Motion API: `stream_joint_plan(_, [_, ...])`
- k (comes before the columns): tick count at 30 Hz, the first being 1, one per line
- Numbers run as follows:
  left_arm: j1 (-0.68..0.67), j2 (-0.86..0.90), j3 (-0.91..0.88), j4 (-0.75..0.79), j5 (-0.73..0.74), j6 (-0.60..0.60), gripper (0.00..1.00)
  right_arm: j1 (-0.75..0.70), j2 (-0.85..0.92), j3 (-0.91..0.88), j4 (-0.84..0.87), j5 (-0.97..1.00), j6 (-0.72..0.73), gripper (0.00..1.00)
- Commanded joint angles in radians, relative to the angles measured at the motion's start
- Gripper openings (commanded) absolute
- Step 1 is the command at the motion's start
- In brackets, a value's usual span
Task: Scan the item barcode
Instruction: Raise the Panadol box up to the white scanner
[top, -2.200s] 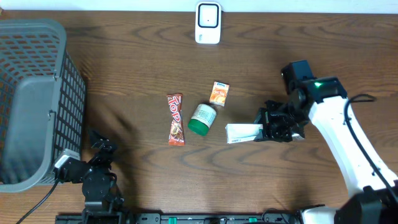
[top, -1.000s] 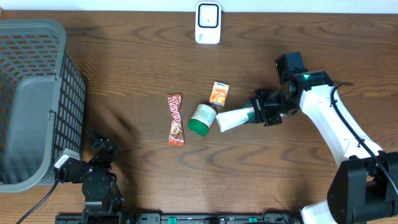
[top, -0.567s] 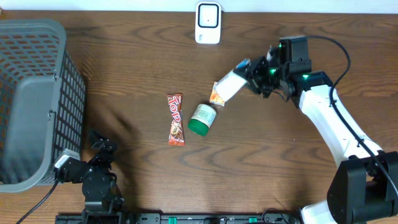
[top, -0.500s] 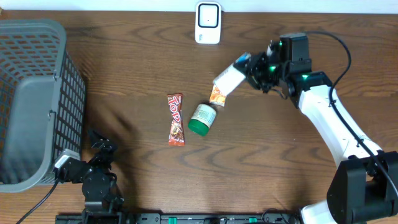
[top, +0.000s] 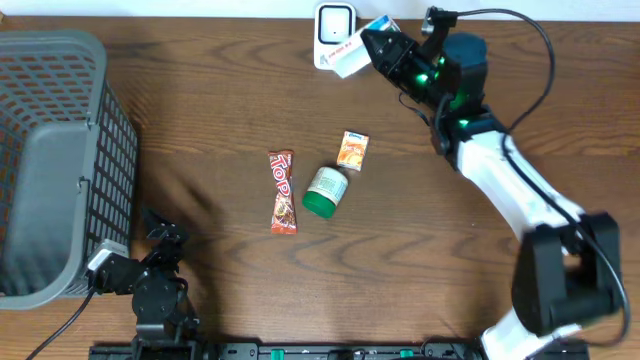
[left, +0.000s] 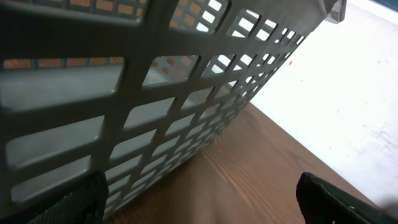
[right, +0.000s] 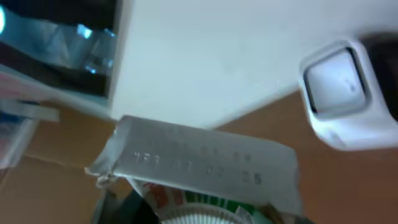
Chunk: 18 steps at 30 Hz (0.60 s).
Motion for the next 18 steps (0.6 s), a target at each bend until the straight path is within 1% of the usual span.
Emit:
stream_joint_plan(1, [0.003, -0.006, -0.018, -0.023, -0.017, 0.002, 0.97, -0.003, 0.175, 0.001, 0.293, 0.023, 0.153, 0.34])
stream_joint_plan(4, [0.003, -0.006, -0.018, -0.023, -0.017, 0.001, 0.97, -0.012, 0.281, 0.006, 0.493, 0.06, 0.235, 0.34])
stream_joint_plan(6, [0.003, -0.006, -0.018, -0.023, -0.017, 0.001, 0.97, -0.017, 0.343, 0.02, 0.545, 0.095, 0.29, 0.34])
stream_joint_plan(11, [0.003, -0.006, -0.018, -0.023, -0.017, 0.001, 0.97, -0.021, 0.476, 0.122, 0.59, 0.124, 0.319, 0.33])
stream_joint_plan(16, [0.003, -0.006, -0.018, -0.023, -0.017, 0.001, 0.97, -0.024, 0.572, 0.286, 0.585, 0.126, 0.319, 0.34])
stream_joint_plan(18, [0.003, -0.006, -0.018, -0.023, -0.017, 0.001, 0.97, -0.023, 0.6, 0.35, 0.552, 0.143, 0.319, 0.34])
